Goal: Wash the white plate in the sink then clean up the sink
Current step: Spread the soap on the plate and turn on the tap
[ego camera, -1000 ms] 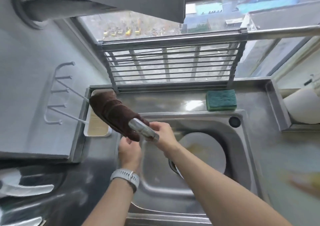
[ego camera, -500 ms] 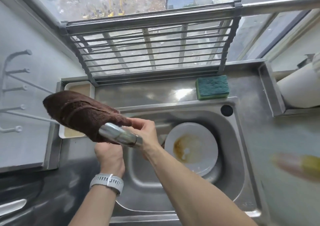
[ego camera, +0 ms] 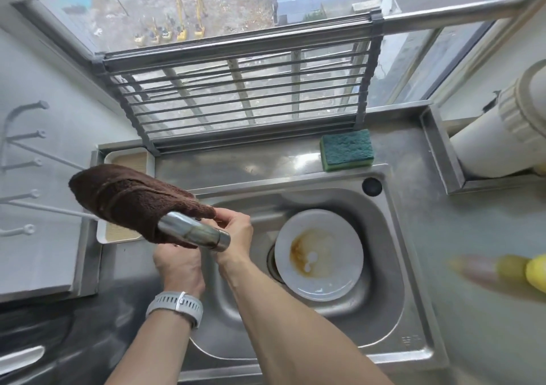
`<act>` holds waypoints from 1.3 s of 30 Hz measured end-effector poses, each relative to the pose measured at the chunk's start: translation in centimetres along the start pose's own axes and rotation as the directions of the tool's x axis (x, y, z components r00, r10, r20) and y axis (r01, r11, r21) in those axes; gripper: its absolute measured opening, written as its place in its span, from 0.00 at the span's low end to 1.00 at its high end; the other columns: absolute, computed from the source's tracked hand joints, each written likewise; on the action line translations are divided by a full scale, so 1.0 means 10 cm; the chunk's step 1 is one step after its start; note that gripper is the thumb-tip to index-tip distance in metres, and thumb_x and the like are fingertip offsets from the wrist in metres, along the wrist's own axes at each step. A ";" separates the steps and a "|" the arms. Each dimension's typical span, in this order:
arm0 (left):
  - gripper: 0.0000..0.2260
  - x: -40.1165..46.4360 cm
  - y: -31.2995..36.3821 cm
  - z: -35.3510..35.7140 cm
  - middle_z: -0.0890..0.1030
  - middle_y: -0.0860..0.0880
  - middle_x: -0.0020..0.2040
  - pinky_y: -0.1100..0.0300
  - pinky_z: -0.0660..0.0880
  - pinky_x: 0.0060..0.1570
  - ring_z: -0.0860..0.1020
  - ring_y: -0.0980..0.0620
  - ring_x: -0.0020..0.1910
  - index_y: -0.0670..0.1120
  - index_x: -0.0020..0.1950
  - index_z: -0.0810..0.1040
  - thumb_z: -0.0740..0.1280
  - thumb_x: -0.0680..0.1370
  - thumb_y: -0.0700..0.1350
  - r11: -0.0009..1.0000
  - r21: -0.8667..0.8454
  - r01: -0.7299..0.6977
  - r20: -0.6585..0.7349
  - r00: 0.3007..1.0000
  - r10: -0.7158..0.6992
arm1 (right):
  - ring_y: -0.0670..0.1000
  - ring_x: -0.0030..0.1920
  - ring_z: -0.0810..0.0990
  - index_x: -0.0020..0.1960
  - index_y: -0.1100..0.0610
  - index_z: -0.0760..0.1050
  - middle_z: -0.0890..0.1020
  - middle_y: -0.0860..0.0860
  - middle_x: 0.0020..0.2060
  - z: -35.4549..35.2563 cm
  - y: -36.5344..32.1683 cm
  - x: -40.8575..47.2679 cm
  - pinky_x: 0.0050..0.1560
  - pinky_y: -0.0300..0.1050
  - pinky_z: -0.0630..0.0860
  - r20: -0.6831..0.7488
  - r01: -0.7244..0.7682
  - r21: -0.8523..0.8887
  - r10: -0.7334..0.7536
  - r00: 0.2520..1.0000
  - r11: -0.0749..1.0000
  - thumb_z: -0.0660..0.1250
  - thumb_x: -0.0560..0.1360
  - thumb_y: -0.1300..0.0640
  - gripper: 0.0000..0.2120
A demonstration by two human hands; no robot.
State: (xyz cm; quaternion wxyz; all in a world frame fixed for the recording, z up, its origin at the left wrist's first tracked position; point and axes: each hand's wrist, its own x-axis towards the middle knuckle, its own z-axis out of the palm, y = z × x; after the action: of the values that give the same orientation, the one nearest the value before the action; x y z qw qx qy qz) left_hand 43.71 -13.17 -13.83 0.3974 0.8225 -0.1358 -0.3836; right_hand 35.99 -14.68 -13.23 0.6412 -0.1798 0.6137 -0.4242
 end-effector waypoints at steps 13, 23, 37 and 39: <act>0.06 -0.21 -0.11 -0.09 0.85 0.42 0.48 0.56 0.79 0.51 0.82 0.46 0.49 0.42 0.44 0.84 0.72 0.76 0.31 0.983 -0.182 -0.018 0.159 0.986 0.048 | 0.49 0.32 0.80 0.42 0.63 0.82 0.83 0.56 0.34 -0.12 0.20 -0.18 0.37 0.40 0.79 0.019 -0.298 0.378 0.314 0.949 0.877 0.72 0.74 0.67 0.03; 0.06 -0.85 -0.61 0.12 0.85 0.40 0.52 0.53 0.80 0.55 0.84 0.42 0.52 0.40 0.59 0.78 0.65 0.84 0.40 0.964 0.084 0.251 0.408 0.874 -0.263 | 0.53 0.38 0.82 0.51 0.66 0.80 0.84 0.60 0.42 -1.56 0.34 -0.46 0.41 0.41 0.81 -0.027 -0.498 0.240 0.519 0.854 0.833 0.69 0.78 0.62 0.07; 0.09 -0.23 -1.94 0.63 0.85 0.33 0.50 0.33 0.80 0.52 0.83 0.28 0.53 0.46 0.39 0.81 0.69 0.64 0.50 0.854 0.471 0.221 0.290 0.876 -0.386 | 0.63 0.60 0.79 0.65 0.59 0.75 0.82 0.59 0.60 -2.62 0.52 0.10 0.54 0.48 0.74 -0.485 -0.463 -0.629 0.149 0.861 0.625 0.68 0.74 0.55 0.20; 0.08 -0.25 -1.86 0.68 0.88 0.38 0.48 0.41 0.82 0.54 0.85 0.34 0.54 0.49 0.37 0.82 0.69 0.65 0.52 0.849 0.492 0.192 0.283 0.887 -0.365 | 0.65 0.61 0.78 0.66 0.60 0.74 0.79 0.61 0.62 -2.59 0.57 0.18 0.57 0.51 0.75 -0.487 -0.470 -0.663 0.141 0.862 0.583 0.66 0.75 0.56 0.21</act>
State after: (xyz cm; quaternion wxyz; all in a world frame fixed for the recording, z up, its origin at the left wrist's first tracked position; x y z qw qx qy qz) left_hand 35.49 -3.58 -29.24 0.1024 0.8165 -0.1697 -0.5423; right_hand 13.27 -5.23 -23.32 0.4360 -0.2354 0.8680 -0.0321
